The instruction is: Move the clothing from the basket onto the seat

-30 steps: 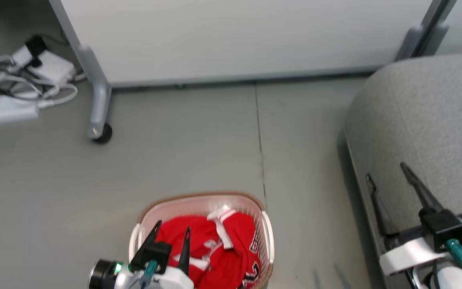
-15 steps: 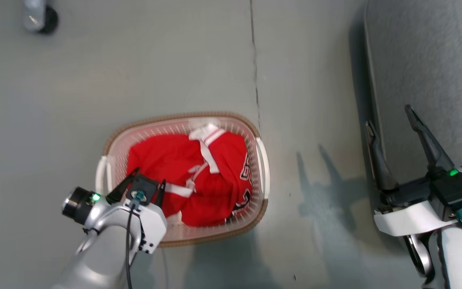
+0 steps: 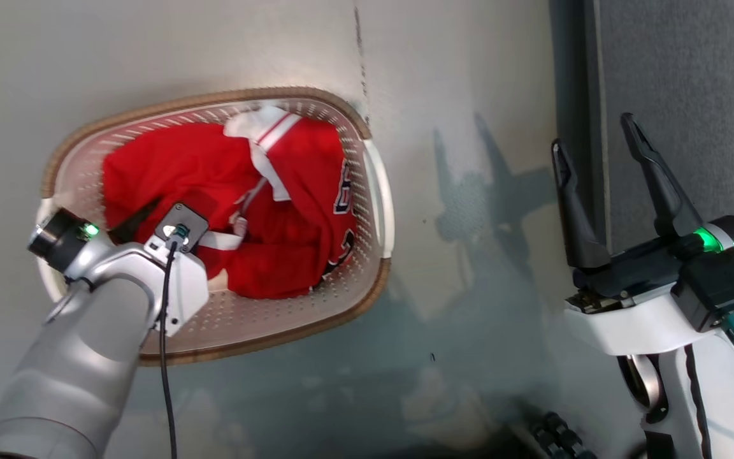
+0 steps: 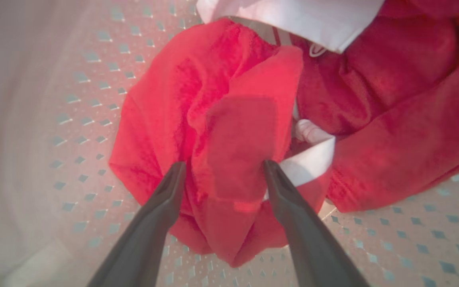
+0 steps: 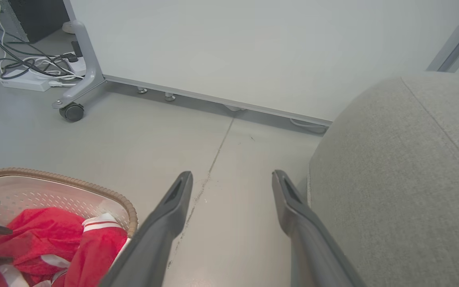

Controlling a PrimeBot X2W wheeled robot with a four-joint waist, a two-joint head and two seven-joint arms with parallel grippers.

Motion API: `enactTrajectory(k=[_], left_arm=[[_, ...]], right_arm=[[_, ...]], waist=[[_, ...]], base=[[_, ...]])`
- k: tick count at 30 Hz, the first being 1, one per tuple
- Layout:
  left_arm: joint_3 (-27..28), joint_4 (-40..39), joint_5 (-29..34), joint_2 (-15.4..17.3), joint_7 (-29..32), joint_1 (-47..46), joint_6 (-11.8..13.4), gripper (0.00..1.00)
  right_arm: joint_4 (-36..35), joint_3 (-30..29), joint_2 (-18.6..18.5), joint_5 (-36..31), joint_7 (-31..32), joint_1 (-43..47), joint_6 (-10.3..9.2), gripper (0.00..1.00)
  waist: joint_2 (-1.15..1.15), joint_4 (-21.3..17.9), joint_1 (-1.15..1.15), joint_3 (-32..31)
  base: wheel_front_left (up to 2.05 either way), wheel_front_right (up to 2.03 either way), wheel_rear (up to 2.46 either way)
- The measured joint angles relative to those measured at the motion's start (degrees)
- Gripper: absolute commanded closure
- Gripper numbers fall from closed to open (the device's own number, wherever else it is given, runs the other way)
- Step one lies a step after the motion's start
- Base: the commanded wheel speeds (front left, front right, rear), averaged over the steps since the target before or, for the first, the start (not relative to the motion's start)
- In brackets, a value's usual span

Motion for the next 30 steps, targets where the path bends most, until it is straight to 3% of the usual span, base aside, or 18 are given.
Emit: enactTrajectory(k=[6, 10, 16, 25, 26, 27, 30], left_arm=[[-1.49, 0.36, 1.47, 1.68, 4.12, -2.3, 1.96, 0.0], [-2.21, 0.54, 2.23, 3.14, 8.77, -3.76, 4.82, 0.0], [-2.89, 0.6, 2.53, 4.85, 13.93, -6.17, 6.22, 0.0], [-3.78, 0.3, 2.49, 6.23, 16.6, -7.51, 6.72, 0.0], [-3.65, 0.13, 2.16, 6.27, 17.36, -7.55, 6.28, 0.66], [-3.72, 0.05, 1.92, 6.3, 18.24, -7.66, 5.49, 1.0], [-3.9, -0.1, 1.59, 6.05, 19.85, -7.72, 4.42, 1.0]], right_arm=[[-0.24, 1.19, 1.09, 0.37, 0.0, -1.24, 0.0, 0.0], [-0.13, 2.19, 1.64, 0.8, 0.0, -1.97, 0.0, 0.0], [0.19, 2.78, 2.11, 1.46, 0.0, -2.68, 0.0, 0.0], [-0.15, 3.66, 2.27, 3.32, 0.0, -3.14, 0.0, 0.0], [-0.15, 3.68, 2.27, 3.33, 0.0, -3.13, 0.0, 0.0], [-0.15, 3.71, 2.29, 3.36, 0.0, -3.13, 0.0, 0.0], [-0.02, 3.64, 2.27, 3.77, 0.0, -3.13, 0.0, 0.0]], waist=[[0.0, -3.11, 0.0, 3.9], [0.0, -4.8, 0.0, 5.91], [0.0, -6.75, 0.0, 9.03], [0.0, -8.2, 0.0, 11.15], [0.0, -8.25, 0.0, 11.18], [0.0, -8.31, 0.0, 11.19], [0.0, -8.37, 0.0, 11.14]], base=[[0.0, 0.0, 0.0], [0.0, 0.0, 0.0], [0.0, 0.0, 0.0], [0.0, 0.0, 0.0], [0.0, 0.0, 0.0], [0.0, 0.0, 0.0], [0.0, 0.0, 0.0]])
